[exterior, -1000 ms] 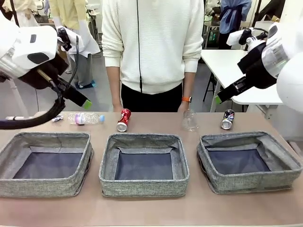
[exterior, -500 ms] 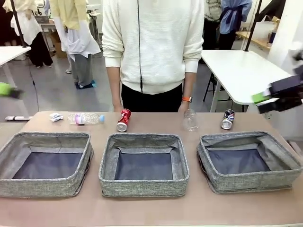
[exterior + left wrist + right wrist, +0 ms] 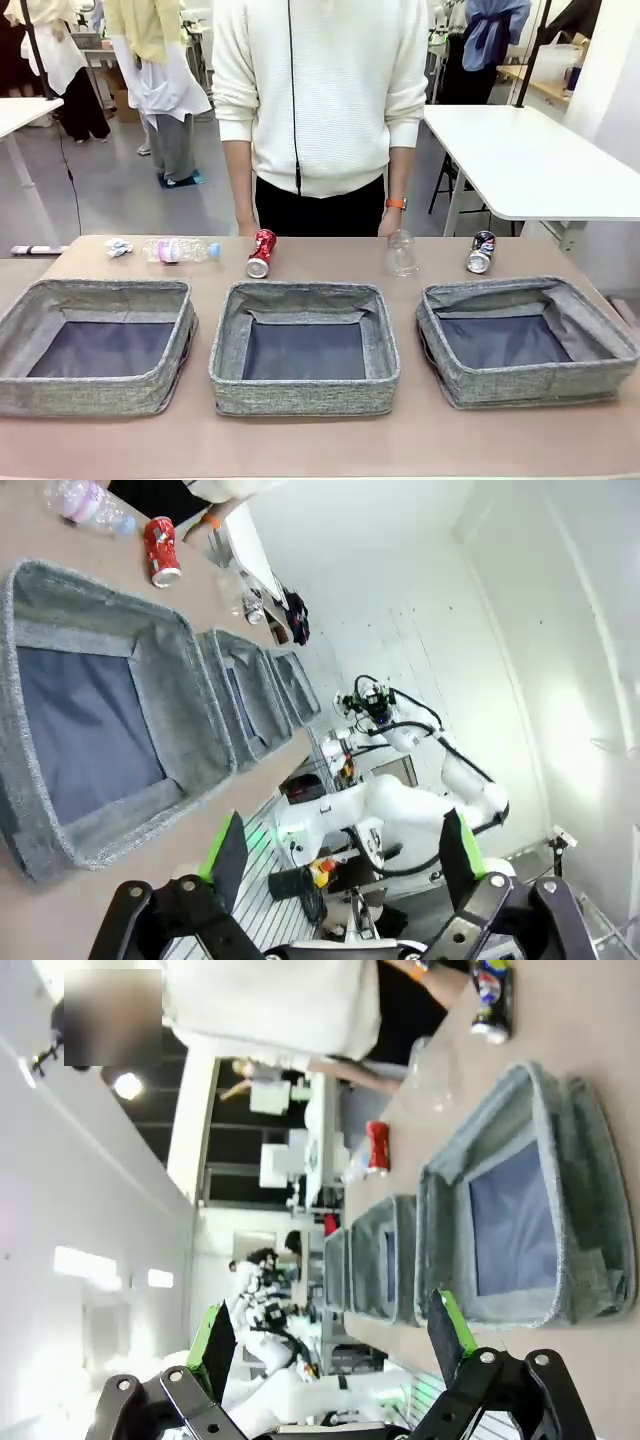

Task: Sort the waste into the appropriate baskets.
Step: Pick up the waste item pointed out by the person.

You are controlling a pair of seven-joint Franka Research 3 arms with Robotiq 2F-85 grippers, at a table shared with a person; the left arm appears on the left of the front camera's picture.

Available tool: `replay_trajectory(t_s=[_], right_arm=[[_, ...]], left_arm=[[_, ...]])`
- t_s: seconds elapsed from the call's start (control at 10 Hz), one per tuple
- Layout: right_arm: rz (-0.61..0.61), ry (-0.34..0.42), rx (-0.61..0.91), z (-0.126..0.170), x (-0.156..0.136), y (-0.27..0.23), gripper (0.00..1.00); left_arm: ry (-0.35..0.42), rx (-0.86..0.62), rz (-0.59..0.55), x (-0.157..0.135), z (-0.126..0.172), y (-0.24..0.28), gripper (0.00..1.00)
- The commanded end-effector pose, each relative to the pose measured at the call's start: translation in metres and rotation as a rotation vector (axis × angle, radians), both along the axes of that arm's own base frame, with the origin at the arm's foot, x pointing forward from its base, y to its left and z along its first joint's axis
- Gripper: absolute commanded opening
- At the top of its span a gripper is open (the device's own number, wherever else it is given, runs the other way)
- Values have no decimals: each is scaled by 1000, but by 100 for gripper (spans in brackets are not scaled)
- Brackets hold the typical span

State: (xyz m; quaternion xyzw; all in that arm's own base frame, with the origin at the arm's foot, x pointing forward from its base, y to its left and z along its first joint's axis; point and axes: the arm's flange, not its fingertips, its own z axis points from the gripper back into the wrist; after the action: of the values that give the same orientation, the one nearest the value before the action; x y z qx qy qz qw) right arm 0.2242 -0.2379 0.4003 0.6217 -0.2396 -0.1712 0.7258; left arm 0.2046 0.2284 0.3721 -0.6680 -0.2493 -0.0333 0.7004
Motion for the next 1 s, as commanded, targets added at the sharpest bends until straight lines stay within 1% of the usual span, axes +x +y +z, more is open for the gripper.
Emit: replay_trajectory(t_s=[0.0,0.9], right_arm=[[153,-61,-111,37,14,37,100],[153,-61,-111,37,14,37,100]], left_arm=[[-131,49,-93,14,47,-25,100],[-131,49,-93,14,47,-25,100]])
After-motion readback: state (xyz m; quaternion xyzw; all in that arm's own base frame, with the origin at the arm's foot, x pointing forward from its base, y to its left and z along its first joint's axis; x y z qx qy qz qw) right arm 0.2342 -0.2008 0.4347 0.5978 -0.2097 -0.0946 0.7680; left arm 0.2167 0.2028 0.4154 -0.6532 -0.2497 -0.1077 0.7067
